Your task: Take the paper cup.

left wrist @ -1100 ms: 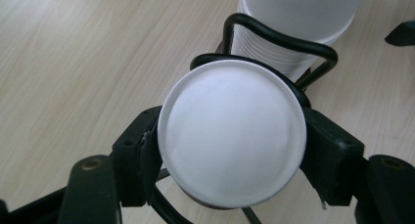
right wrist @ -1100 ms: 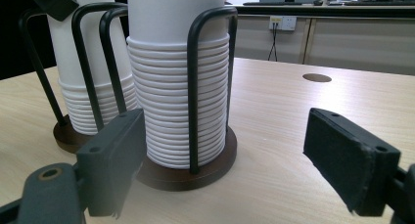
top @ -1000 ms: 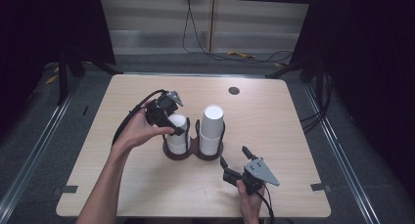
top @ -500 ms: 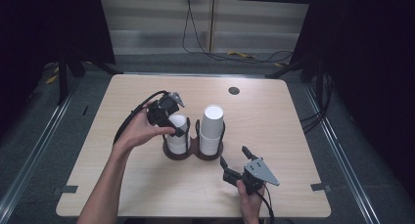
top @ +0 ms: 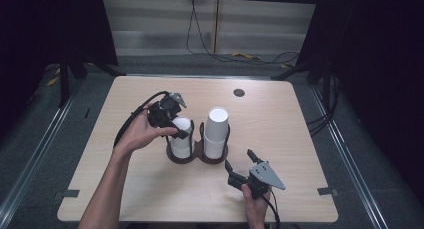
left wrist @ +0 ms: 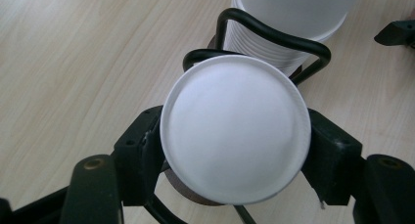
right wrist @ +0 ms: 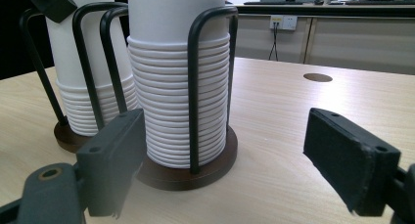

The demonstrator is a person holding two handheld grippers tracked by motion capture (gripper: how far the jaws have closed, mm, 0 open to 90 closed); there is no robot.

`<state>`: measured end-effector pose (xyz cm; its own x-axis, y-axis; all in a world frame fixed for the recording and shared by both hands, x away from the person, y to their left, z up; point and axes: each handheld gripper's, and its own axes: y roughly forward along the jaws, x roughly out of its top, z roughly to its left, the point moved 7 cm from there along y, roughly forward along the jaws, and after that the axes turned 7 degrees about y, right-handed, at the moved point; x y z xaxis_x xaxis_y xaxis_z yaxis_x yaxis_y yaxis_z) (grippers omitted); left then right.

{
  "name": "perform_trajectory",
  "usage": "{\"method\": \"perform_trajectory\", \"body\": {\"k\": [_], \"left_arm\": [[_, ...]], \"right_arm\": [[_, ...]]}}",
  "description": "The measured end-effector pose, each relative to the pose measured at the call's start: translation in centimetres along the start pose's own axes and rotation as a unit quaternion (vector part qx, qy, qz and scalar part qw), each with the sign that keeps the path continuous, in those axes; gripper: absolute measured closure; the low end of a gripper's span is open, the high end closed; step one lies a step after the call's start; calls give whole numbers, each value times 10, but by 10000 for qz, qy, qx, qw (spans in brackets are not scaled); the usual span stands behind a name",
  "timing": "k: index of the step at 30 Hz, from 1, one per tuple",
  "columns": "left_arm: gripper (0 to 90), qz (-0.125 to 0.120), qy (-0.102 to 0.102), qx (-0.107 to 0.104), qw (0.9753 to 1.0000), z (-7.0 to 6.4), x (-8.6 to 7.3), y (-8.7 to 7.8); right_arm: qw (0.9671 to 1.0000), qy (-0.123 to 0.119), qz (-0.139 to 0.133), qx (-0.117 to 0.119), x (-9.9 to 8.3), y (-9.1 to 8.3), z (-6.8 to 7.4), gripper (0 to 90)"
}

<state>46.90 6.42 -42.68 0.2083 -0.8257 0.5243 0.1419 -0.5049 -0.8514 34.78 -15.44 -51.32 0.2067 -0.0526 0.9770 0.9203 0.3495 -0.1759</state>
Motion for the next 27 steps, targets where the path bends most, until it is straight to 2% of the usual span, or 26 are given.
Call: {"method": "perform_trajectory", "body": {"k": [4,5,10,11,12,13,18,20,21,27], "left_arm": [[332,2,33,-5,10000,2,0,-4],[333,-52,-26,-12,10000,1,0,-4],[338,-74,-35,14,10000,0,1,-6],[339,-84,26,12,10000,0,2,-9],[340,-186,-72,33,9998,-1,4,-11],[341,-183,17,31,9998,0,4,-14],[341,-262,-17,83,9996,-2,5,-22],[341,-261,47,85,9996,-1,5,-24],[341,-313,-61,86,9995,-2,5,-24],[342,-386,-61,89,9992,-1,4,-30]], "right_arm": [[10000,6,4,3,0,0,0,157],[10000,8,4,0,0,0,0,157],[10000,10,4,-17,0,0,0,157],[10000,8,5,-18,0,0,0,157],[10000,10,5,6,0,0,0,157],[10000,9,3,-21,0,0,0,157],[10000,19,10,-1,0,0,0,157],[10000,6,3,-4,0,0,0,157],[10000,11,4,-6,0,0,0,157],[10000,13,4,-6,0,0,0,157]]}}
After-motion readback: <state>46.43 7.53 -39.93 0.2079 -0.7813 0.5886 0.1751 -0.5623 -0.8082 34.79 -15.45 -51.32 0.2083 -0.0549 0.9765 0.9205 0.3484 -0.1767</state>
